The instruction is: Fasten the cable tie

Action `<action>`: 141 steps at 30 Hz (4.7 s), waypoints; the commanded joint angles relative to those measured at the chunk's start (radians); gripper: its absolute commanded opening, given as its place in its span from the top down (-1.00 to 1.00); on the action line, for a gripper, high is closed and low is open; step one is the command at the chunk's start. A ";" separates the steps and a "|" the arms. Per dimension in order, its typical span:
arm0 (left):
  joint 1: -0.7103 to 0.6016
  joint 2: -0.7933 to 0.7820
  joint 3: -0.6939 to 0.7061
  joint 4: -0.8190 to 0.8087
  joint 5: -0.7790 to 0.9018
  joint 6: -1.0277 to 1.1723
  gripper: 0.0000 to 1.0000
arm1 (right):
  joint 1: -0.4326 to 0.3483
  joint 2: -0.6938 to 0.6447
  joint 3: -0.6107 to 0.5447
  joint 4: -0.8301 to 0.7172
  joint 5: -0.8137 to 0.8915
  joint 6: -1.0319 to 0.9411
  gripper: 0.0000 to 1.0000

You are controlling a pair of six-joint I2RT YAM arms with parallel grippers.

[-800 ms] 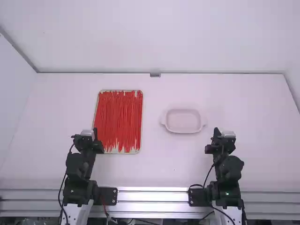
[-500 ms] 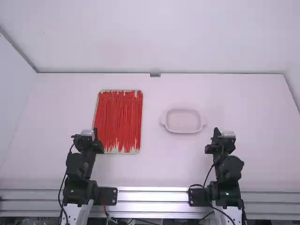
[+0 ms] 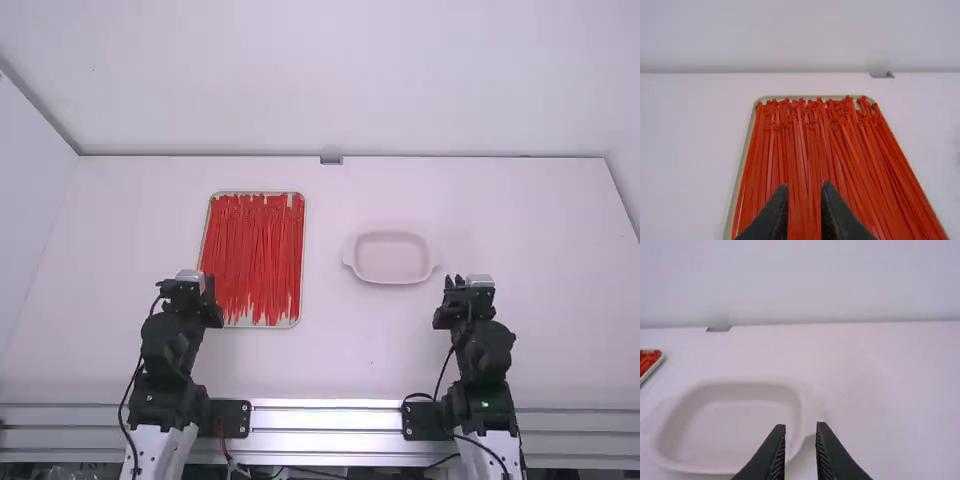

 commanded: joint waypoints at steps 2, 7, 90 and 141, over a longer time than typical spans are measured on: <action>-0.001 0.079 0.066 -0.018 0.026 -0.015 0.52 | 0.021 0.074 0.075 -0.006 0.002 0.015 0.52; -0.002 0.191 0.130 -0.058 0.047 -0.031 0.34 | 0.055 0.192 0.149 -0.041 0.011 0.027 0.34; -0.005 1.307 1.012 -0.414 0.269 -0.093 -0.98 | 0.273 0.966 0.563 -0.148 -0.047 0.111 -0.99; -0.134 1.725 1.298 -0.438 0.006 -0.180 -0.98 | 0.266 0.966 0.563 -0.147 -0.051 0.111 -0.99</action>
